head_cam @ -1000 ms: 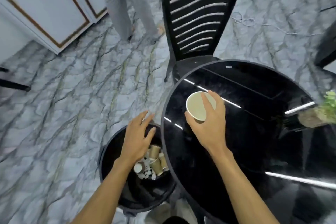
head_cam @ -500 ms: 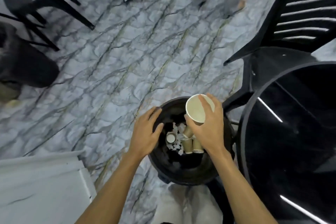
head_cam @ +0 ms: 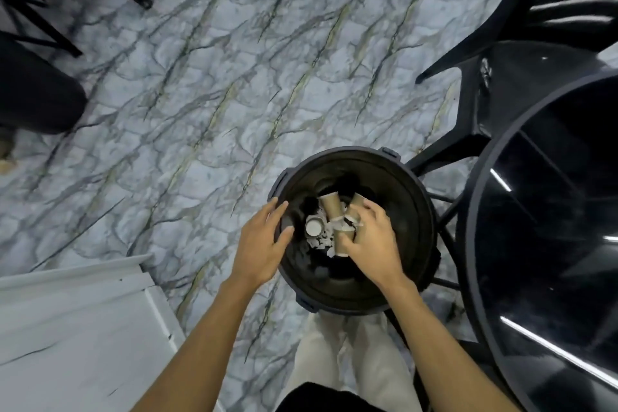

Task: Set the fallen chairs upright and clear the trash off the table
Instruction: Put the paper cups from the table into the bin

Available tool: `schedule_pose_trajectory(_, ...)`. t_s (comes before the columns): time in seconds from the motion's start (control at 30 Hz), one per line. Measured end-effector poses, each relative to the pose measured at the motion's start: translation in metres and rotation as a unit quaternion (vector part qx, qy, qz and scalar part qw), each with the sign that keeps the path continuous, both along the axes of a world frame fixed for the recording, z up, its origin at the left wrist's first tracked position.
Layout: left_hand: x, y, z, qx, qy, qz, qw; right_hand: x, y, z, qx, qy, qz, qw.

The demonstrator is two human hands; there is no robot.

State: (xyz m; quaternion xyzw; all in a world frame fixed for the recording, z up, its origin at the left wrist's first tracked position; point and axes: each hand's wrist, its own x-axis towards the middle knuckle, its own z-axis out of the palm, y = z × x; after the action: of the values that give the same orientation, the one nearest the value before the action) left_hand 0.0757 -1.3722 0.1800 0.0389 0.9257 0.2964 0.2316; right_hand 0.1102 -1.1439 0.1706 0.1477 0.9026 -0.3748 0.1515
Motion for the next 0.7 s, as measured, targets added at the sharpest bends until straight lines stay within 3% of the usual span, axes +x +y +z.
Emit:
schedule_pose_trajectory(0.4, -0.075, 0.137, 0.113, 0.079, 0.119, -0.143, 0.979, -0.004, 0.081, 0.141, -0.017, 0.18, -0.184, 0.966)
schedule_pose_trajectory(0.7, -0.036, 0.306, 0.135, 0.138, 0.137, -0.371, 0.908, 0.105, 0.198, 0.165, 0.054, 0.199, -0.395, 0.895)
